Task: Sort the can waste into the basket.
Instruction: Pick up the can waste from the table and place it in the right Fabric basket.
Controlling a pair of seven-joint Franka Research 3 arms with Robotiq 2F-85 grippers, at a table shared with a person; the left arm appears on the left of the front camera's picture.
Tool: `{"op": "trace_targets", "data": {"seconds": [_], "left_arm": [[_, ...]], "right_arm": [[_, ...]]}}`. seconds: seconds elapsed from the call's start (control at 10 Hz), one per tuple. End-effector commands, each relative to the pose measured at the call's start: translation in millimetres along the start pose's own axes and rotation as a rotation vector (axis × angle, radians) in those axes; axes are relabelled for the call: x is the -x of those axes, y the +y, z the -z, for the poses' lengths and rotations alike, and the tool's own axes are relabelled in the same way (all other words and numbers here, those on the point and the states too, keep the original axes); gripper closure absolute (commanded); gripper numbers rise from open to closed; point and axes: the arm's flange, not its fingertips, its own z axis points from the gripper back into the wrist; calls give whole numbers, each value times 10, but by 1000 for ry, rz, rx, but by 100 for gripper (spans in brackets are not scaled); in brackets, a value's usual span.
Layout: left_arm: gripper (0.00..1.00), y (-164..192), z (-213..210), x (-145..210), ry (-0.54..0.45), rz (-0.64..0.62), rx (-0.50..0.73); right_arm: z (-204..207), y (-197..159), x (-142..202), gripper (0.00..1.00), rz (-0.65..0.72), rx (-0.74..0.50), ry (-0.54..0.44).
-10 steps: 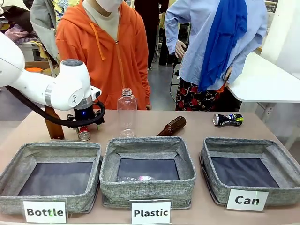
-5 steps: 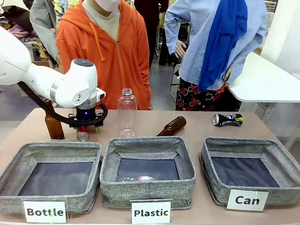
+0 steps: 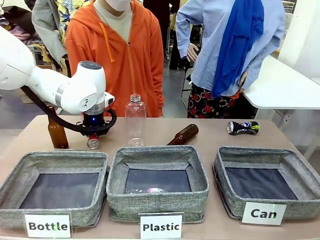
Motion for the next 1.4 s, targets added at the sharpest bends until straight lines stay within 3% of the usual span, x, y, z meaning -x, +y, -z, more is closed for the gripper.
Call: {"op": "trace_targets", "data": {"seconds": [0.0, 0.4, 0.7, 0.9, 1.0, 1.3], "left_arm": [[100, 33, 46, -11, 1, 7, -22], [100, 98, -99, 44, -9, 42, 18], [100, 574, -1203, 415, -116, 216, 196], [100, 1045, -1979, 951, -230, 430, 356], [100, 1242, -2209, 1269, -266, 594, 445], [100, 1982, -2423, 2054, -262, 1147, 597]], "right_arm": [[-12, 11, -13, 0, -16, -13, -5], [-12, 11, -13, 0, -16, -13, -5], [-12, 11, -13, 0, -16, -13, -5], [-12, 11, -13, 0, -16, -13, -5], [-12, 11, -13, 0, -16, -13, -5], [-12, 11, -13, 0, -16, -13, -5]]}}
